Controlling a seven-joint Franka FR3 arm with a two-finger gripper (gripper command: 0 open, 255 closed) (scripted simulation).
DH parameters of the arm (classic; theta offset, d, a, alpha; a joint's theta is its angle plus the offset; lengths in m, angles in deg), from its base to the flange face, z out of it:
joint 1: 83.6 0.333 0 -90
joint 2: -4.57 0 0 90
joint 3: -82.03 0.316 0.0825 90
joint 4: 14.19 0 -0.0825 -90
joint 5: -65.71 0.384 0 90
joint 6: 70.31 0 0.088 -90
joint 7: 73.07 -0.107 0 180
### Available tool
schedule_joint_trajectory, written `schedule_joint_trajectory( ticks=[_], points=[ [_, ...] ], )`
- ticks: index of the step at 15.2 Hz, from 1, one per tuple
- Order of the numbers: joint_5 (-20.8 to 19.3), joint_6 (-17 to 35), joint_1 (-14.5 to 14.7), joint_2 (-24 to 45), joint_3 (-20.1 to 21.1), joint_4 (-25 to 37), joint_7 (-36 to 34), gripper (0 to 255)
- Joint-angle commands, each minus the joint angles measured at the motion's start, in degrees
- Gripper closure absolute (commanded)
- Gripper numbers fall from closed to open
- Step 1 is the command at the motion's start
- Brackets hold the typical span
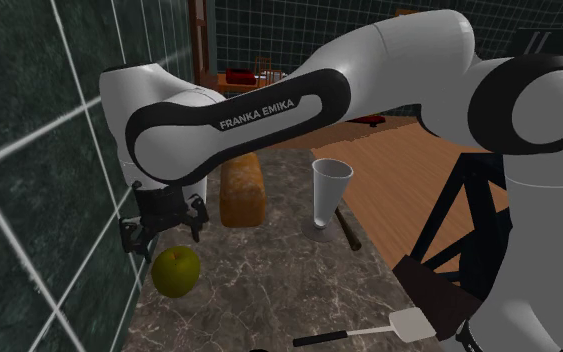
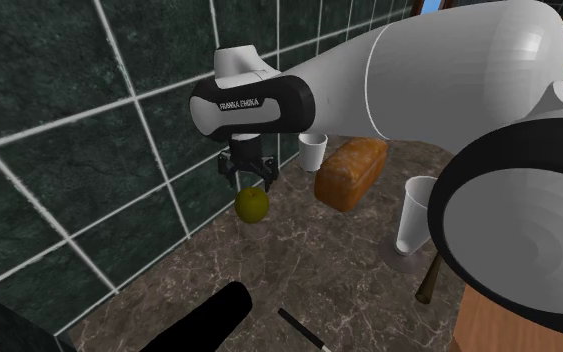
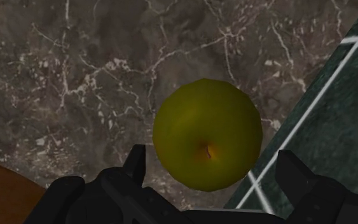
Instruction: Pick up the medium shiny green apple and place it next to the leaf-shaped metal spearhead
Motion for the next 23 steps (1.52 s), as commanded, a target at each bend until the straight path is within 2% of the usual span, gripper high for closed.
schedule_joint_trajectory(
  ticks=[1,10,23],
  points=[
    [0.0,0.0,0.0,0.0,0.0,0.0,0.0,255],
    [0.0,0.01,0.0,0.0,0.0,-0.01,0.0,255],
    [0.85,-9.14,0.5,-1.58,0.53,7.76,0.61,255]
  ],
)
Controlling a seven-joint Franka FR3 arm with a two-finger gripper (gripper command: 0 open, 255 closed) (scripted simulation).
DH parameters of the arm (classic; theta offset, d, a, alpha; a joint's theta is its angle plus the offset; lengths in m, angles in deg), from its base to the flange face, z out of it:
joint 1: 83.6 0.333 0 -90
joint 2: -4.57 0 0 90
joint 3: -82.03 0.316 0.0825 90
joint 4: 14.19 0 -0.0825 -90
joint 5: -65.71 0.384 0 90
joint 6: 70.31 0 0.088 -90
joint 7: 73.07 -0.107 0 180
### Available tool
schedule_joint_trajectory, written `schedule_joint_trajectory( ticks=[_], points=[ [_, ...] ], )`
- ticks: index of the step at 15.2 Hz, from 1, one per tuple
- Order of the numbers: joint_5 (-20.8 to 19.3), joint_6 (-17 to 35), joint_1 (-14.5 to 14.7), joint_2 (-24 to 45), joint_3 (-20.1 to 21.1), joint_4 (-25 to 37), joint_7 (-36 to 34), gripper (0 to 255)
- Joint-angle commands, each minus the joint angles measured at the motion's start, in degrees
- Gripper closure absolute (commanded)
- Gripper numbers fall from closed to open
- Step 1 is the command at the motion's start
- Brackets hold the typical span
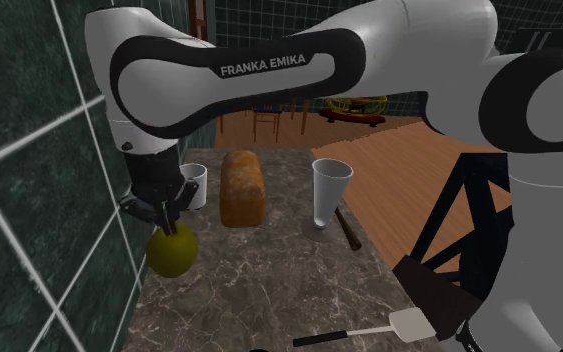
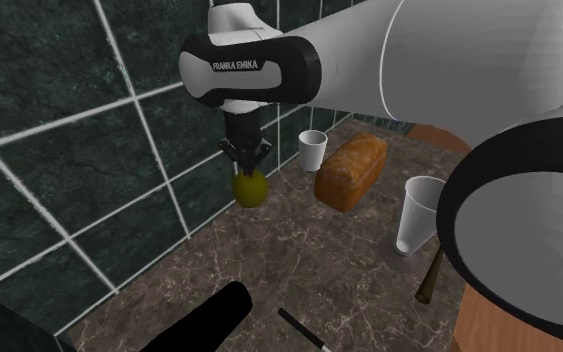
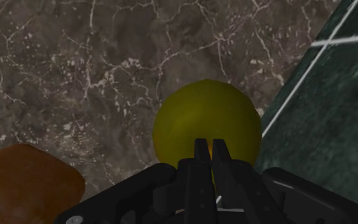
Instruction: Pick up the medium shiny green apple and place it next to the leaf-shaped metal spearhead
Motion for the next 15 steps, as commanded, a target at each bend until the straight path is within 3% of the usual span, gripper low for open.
schedule_joint_trajectory(
  ticks=[1,15],
  points=[
    [0.11,-1.5,0.11,-0.23,0.08,1.28,0.05,255],
    [-0.39,-13.39,2.21,1.54,0.16,15.06,0.34,255]
  ],
)
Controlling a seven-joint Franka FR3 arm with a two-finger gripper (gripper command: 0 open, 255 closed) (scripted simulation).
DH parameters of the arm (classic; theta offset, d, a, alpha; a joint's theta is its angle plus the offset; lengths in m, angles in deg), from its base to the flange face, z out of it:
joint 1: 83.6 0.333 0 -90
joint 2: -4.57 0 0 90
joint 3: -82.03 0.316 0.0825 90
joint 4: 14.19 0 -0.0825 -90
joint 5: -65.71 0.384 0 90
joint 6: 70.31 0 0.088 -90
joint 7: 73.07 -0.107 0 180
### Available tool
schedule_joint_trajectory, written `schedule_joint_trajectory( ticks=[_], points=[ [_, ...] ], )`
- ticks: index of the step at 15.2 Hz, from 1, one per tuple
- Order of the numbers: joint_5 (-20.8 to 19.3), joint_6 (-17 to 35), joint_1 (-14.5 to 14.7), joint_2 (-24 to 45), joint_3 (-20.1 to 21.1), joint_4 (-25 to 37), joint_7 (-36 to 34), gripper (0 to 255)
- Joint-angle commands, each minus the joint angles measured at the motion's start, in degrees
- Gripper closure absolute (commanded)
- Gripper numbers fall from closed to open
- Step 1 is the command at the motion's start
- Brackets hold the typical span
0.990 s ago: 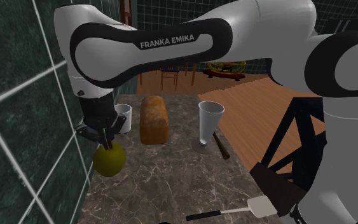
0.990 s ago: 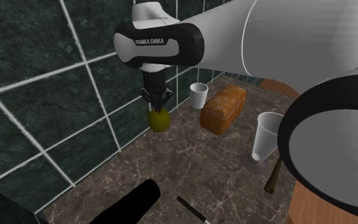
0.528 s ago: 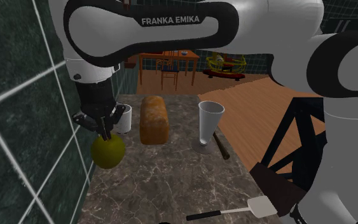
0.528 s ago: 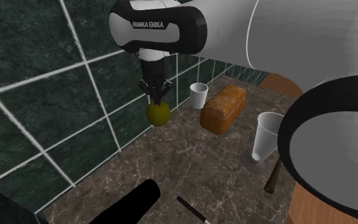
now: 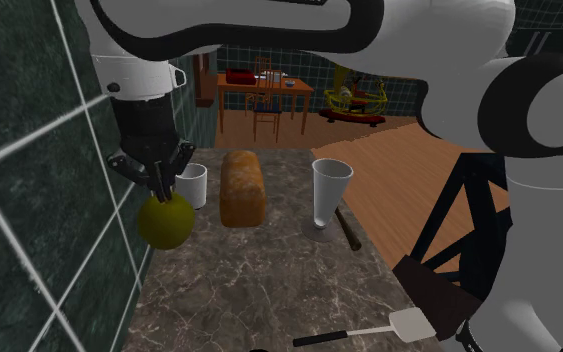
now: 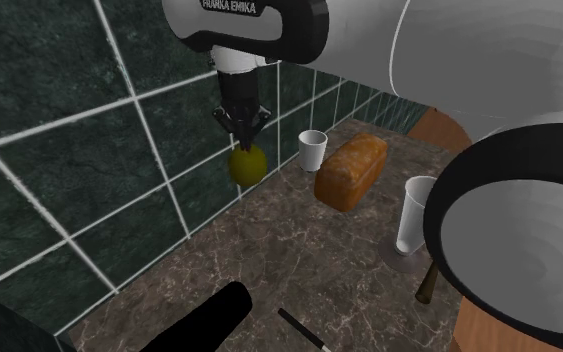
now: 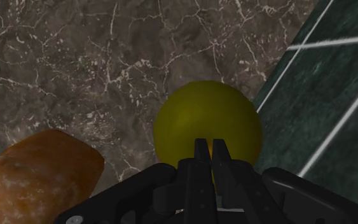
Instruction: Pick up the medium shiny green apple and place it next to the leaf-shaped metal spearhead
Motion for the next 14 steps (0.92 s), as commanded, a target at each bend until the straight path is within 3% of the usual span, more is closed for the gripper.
schedule_joint_trajectory(
  ticks=[1,6,9,14],
  points=[
    [-0.26,-2.18,0.56,0.75,-0.04,2.93,0.04,255],
    [-1.06,-7.47,2.18,2.99,-0.24,10.53,0.15,255],
    [2.62,-1.53,-3.81,-7.57,0.53,-5.69,2.28,255],
    [8.01,3.75,-10.26,-21.15,-0.27,-23.46,7.9,255]
  ],
)
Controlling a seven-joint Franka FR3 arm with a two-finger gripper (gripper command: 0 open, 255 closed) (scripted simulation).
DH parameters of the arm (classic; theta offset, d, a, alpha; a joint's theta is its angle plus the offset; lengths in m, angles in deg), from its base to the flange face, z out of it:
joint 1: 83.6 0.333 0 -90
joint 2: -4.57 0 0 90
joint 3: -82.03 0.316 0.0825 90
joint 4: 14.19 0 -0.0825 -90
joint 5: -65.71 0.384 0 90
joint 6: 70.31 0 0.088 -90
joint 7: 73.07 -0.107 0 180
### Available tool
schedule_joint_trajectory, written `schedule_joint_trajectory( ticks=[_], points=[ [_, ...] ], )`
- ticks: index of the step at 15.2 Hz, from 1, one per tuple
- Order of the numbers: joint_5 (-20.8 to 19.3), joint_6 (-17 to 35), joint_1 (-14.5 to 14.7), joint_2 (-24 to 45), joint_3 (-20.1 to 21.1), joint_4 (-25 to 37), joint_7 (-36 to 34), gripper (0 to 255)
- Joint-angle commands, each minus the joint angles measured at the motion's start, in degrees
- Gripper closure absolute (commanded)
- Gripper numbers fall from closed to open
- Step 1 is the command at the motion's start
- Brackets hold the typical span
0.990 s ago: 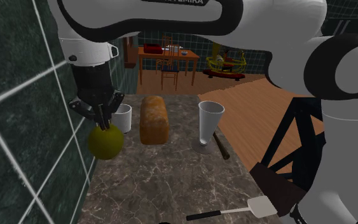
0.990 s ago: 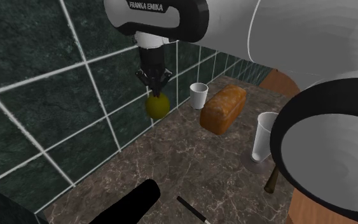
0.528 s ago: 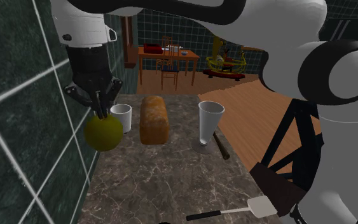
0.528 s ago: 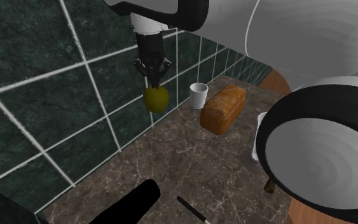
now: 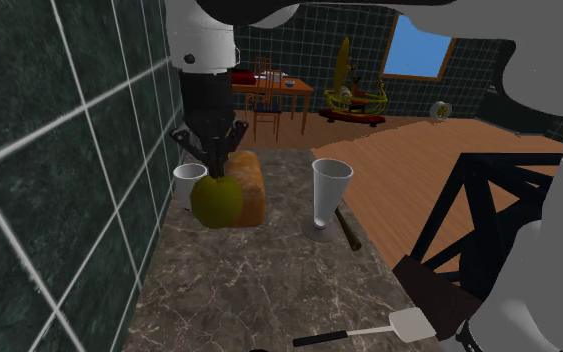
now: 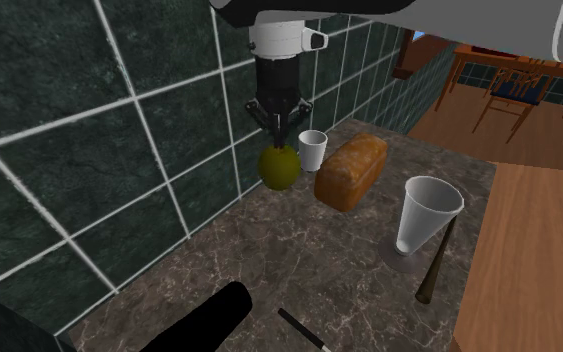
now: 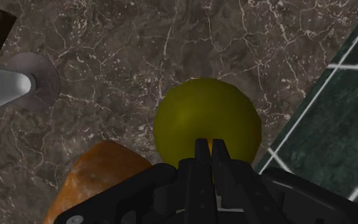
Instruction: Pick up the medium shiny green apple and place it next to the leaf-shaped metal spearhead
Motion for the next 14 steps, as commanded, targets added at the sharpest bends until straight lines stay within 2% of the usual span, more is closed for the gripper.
schedule_joint_trajectory(
  ticks=[1,8,14],
  points=[
    [2.16,1.5,-2.05,-5.4,-0.57,-6.42,2.43,255],
    [7.1,3.85,-6.21,-20.63,-5.08,-23.05,11.9,255],
    [8.41,3.67,-8.09,-31.56,-10.24,-33.76,19.76,255]
  ],
)
